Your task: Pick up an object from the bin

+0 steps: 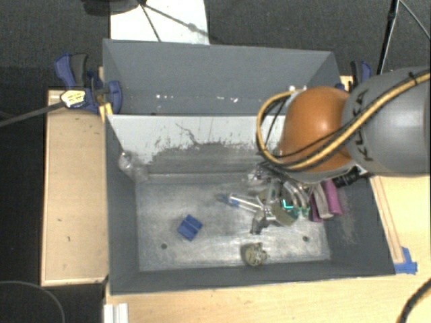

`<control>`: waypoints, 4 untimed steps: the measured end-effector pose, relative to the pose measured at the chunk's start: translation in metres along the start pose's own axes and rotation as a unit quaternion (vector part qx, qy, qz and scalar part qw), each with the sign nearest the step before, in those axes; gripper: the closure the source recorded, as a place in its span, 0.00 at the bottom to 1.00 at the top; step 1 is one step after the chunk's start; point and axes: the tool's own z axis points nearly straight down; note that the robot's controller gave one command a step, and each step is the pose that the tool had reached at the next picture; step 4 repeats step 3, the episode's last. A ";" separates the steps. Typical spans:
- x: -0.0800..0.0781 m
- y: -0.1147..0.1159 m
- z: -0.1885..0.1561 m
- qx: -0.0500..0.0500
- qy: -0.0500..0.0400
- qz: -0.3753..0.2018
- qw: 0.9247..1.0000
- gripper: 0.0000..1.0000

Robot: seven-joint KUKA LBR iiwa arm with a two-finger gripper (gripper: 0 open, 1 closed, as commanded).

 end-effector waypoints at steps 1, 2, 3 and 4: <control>-0.033 -0.044 0.066 -0.001 -0.005 -0.001 1.000 0.00; -0.037 -0.042 0.060 -0.001 -0.011 -0.001 1.000 1.00; -0.030 -0.038 -0.074 0.001 -0.007 -0.024 1.000 1.00; -0.030 -0.038 -0.074 0.001 -0.007 -0.024 1.000 1.00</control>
Offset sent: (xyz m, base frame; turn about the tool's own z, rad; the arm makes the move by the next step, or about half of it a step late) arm 0.0308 -0.0424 -0.0672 -0.0048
